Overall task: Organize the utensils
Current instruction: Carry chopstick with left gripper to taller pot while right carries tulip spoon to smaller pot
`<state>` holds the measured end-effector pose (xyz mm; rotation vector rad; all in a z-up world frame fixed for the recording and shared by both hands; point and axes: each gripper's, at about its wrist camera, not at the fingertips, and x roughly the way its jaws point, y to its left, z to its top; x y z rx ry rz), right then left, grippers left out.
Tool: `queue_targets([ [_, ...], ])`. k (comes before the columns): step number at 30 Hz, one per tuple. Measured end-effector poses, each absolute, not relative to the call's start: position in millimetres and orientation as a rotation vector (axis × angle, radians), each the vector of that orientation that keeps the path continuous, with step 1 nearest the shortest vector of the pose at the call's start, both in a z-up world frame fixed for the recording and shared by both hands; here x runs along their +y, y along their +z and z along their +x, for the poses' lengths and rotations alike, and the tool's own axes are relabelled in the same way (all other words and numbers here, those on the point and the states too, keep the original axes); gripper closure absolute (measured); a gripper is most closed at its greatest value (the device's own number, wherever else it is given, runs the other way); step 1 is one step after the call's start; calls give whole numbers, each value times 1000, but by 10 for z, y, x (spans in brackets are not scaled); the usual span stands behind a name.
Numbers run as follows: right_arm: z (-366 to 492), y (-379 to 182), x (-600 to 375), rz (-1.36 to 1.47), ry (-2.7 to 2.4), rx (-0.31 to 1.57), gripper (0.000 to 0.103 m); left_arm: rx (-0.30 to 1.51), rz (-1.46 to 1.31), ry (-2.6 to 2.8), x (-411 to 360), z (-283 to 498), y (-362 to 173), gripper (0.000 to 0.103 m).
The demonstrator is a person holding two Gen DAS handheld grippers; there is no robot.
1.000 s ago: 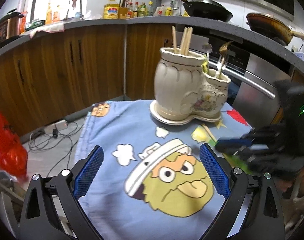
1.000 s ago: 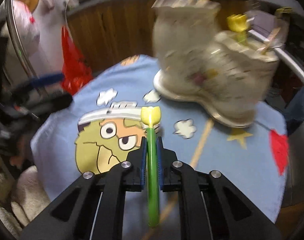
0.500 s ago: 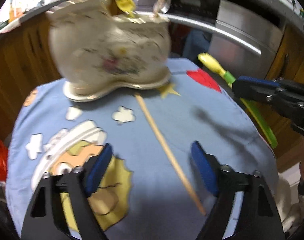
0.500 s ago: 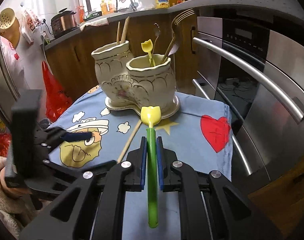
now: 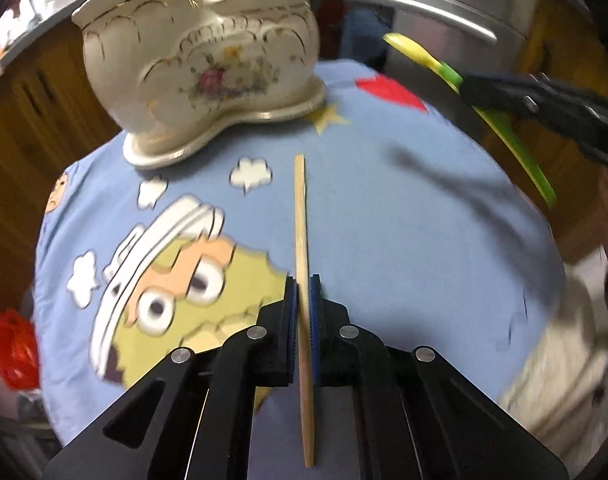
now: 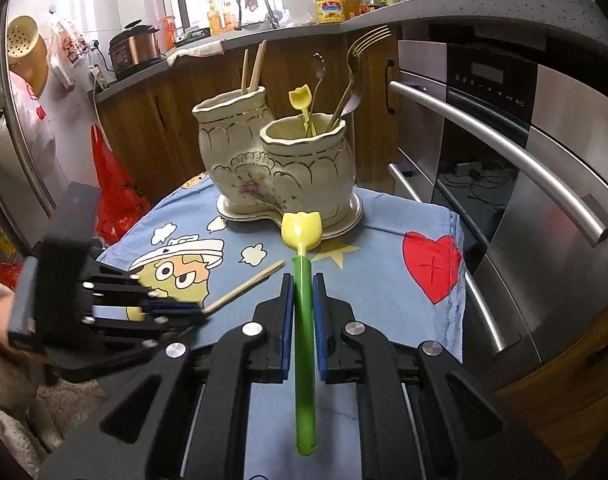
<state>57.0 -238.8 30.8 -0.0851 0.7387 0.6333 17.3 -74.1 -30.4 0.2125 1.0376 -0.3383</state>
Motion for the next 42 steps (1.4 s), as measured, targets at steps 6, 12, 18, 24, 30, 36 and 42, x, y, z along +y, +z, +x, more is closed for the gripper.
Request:
queue_targets([
  [6, 595, 286, -2271, -86, 645, 744, 94, 1020, 217, -293, -745, 283, -224, 80],
  [12, 605, 323, -2310, -63, 652, 733, 94, 1021, 235, -319, -875, 430, -316, 83],
  [18, 630, 441, -2360, -9, 674, 677, 94, 975, 220, -347, -779, 421, -280, 97],
  [24, 777, 663, -2362, 32, 680, 598, 94, 822, 147, -385, -417, 123, 186, 97],
  [30, 1049, 951, -2265, 90, 687, 482, 94, 576, 33, -395, -72, 156, 853, 97],
  [36, 1434, 1111, -2137, 229, 706, 392, 94, 304, -111, -354, 204, 462, 1370, 97],
  [42, 1735, 1071, -2013, 303, 684, 325, 94, 145, -233, -298, 326, 930, 1492, 97],
])
